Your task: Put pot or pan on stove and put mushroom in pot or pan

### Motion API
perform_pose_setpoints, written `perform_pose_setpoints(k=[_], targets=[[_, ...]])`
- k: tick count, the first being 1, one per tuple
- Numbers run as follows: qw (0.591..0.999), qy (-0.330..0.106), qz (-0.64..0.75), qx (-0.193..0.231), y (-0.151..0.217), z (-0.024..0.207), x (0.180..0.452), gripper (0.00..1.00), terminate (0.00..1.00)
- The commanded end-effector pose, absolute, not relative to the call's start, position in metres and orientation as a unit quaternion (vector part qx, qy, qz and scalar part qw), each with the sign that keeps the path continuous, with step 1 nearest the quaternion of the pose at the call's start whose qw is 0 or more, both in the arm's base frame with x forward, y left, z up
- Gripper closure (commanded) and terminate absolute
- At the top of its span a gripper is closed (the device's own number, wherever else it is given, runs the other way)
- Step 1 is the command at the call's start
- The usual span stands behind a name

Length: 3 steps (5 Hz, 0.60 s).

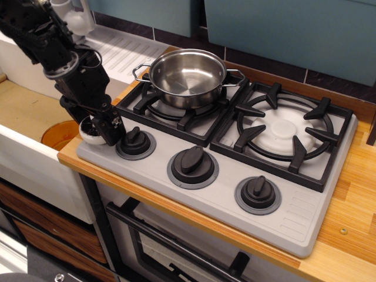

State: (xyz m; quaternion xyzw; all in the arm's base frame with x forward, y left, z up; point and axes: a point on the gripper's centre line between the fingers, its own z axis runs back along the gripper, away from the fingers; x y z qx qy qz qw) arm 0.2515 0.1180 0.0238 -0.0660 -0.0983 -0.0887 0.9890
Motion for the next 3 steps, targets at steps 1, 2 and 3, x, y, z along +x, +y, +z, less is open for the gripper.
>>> perform_pose_setpoints(k=[1,2,3], targets=[[0.991,-0.082,-0.093,-0.05,0.119,0.088,0.286,1.0,0.0],[0.991,-0.077,-0.086,-0.061,0.109,0.103,0.307,1.0,0.0],[0.992,-0.069,-0.075,-0.07,0.094,0.113,0.334,1.0,0.0]])
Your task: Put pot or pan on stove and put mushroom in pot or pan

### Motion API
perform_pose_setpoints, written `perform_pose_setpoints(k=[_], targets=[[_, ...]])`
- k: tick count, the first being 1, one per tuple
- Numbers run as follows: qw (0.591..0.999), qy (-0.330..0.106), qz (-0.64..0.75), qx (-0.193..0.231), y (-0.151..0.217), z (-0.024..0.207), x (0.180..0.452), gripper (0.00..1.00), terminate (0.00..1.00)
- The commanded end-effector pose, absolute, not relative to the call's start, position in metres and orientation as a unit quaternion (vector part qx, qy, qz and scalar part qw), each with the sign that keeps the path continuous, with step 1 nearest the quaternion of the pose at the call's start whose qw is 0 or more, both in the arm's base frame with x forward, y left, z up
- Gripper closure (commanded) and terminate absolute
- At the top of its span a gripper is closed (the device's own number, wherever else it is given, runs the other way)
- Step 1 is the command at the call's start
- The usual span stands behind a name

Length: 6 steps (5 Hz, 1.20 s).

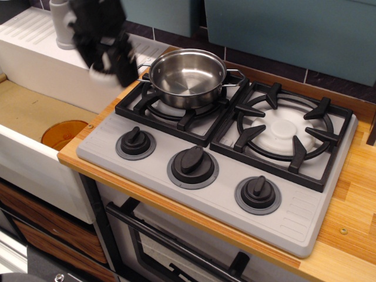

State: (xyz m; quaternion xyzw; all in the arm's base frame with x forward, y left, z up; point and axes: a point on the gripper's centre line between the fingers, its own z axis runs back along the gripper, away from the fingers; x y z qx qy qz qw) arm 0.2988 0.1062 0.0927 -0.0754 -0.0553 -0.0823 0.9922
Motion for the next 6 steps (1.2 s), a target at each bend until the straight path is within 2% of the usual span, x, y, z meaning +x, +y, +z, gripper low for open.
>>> perform_pose_setpoints(k=[1,3,4,6], targets=[[0.993,-0.069,-0.066,-0.074,0.079,0.115,0.355,1.0,0.0],[0.993,-0.075,-0.051,-0.072,0.057,0.113,0.373,1.0,0.0],[0.992,-0.082,-0.055,-0.076,0.051,0.112,0.376,0.0,0.0],[0.993,-0.076,-0.055,-0.074,0.048,0.119,0.372,0.0,0.0]])
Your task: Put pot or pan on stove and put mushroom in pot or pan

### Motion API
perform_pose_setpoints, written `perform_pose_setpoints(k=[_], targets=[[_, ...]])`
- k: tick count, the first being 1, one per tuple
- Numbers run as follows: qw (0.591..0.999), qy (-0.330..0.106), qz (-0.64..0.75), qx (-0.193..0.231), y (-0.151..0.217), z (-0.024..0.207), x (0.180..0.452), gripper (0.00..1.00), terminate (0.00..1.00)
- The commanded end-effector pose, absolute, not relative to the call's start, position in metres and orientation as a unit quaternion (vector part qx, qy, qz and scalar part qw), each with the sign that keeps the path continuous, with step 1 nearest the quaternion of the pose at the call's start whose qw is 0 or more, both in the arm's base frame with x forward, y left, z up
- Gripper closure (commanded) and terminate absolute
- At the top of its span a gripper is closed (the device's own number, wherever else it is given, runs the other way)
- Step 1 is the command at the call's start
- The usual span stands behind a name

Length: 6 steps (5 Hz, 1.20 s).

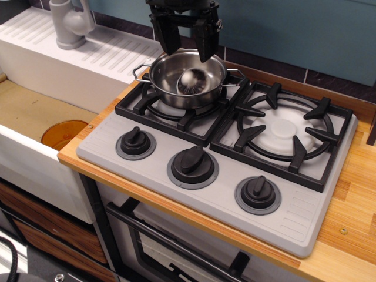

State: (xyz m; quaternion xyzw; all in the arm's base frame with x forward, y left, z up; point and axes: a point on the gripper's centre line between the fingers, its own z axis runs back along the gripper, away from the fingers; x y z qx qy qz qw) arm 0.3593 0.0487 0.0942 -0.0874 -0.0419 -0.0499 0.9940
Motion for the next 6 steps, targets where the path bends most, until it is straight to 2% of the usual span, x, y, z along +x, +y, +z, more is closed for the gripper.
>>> perform_pose_setpoints(k=[1,3,6], targets=[[0.994,-0.064,-0.052,-0.065,0.049,0.129,0.369,0.0,0.0],[0.997,-0.043,-0.045,-0.048,0.055,0.153,0.361,0.0,0.0],[0.998,-0.037,-0.044,-0.03,0.052,0.166,0.356,0.0,0.0]])
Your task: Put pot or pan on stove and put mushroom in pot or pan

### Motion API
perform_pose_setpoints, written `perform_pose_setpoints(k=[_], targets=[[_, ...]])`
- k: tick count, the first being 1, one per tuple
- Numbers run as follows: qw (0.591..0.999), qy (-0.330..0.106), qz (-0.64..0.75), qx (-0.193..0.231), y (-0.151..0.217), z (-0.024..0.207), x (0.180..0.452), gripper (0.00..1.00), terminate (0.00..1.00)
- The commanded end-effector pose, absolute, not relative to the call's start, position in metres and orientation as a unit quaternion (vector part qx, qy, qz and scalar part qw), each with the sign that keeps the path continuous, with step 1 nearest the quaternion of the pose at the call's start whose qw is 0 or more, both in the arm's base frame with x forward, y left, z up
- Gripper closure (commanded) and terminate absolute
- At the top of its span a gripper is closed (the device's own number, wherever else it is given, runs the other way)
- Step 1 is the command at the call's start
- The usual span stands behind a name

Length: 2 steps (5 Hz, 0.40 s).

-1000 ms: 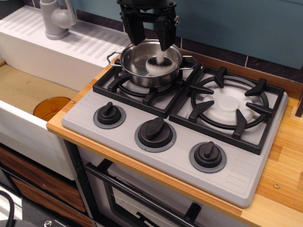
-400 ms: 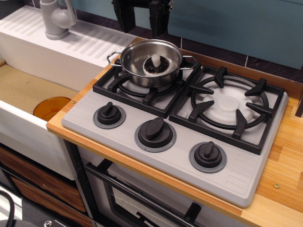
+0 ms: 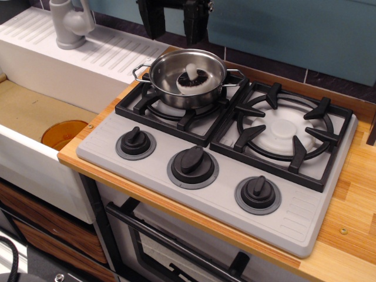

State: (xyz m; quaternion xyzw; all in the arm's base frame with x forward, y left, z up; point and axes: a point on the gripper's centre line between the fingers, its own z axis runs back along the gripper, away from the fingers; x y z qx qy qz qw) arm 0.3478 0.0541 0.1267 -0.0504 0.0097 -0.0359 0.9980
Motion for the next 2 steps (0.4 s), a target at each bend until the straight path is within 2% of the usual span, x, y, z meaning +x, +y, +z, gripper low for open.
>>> perform_pose_setpoints(k=[1,2], targets=[[0.998,-0.033,-0.043,-0.03,0.052,0.1697,0.3544,0.0,0.0],[0.998,-0.026,-0.046,-0.037,0.0508,0.169,0.3534,0.0,1.0]])
